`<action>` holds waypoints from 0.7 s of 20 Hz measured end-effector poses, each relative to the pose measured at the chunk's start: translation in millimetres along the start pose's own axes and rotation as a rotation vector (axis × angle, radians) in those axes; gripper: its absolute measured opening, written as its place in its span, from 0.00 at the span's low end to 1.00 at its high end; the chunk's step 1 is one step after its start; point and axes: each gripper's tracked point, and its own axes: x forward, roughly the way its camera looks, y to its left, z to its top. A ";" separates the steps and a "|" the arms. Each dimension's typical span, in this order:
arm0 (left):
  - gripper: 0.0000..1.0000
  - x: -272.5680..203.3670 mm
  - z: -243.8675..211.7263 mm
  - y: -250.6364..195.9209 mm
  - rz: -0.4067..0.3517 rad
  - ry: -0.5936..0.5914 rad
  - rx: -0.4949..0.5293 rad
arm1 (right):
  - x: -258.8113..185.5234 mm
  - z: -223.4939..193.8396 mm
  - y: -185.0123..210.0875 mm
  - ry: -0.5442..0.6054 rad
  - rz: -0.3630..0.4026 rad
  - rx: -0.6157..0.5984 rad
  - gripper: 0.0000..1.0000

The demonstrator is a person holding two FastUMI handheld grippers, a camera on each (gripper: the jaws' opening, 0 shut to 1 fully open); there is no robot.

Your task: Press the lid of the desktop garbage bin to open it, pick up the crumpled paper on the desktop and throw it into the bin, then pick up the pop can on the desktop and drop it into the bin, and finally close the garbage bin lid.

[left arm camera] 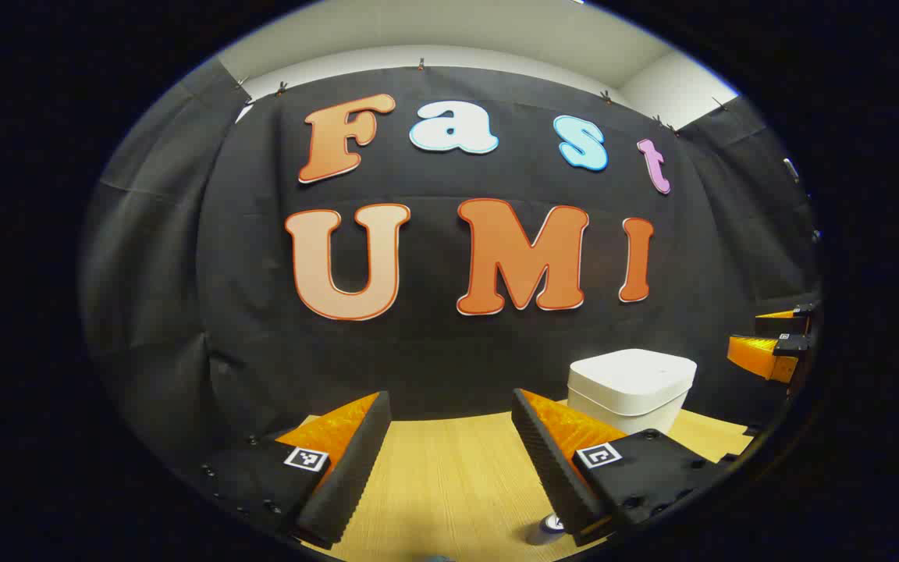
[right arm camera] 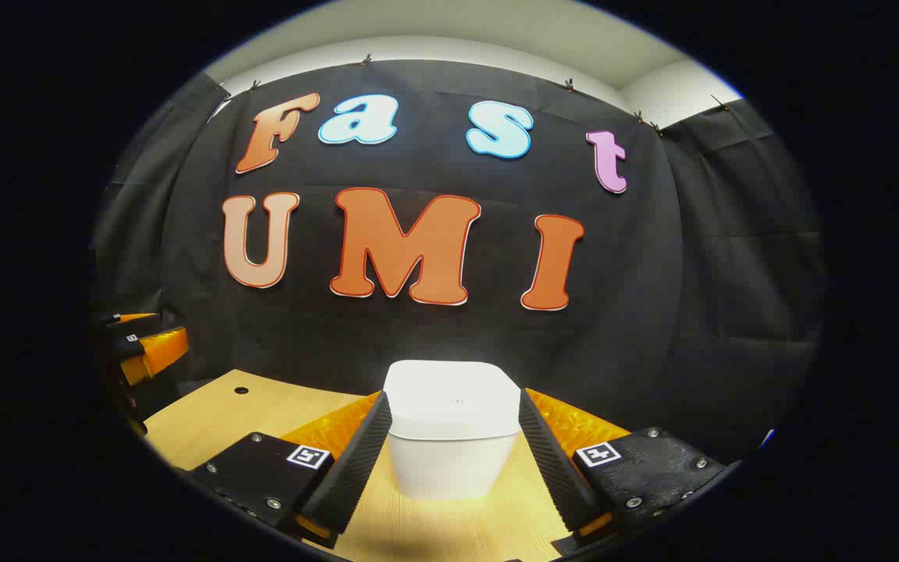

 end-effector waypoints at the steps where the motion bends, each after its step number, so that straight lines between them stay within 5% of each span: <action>1: 0.99 -5.1 4.4 2.1 0.018 -0.003 -0.004 | 1.9 0.4 2.7 -0.003 0.017 0.010 0.99; 14: 0.99 -6.7 10.2 -16.5 0.046 0.014 0.043 | 20.6 -8.4 15.6 0.027 0.114 0.040 0.99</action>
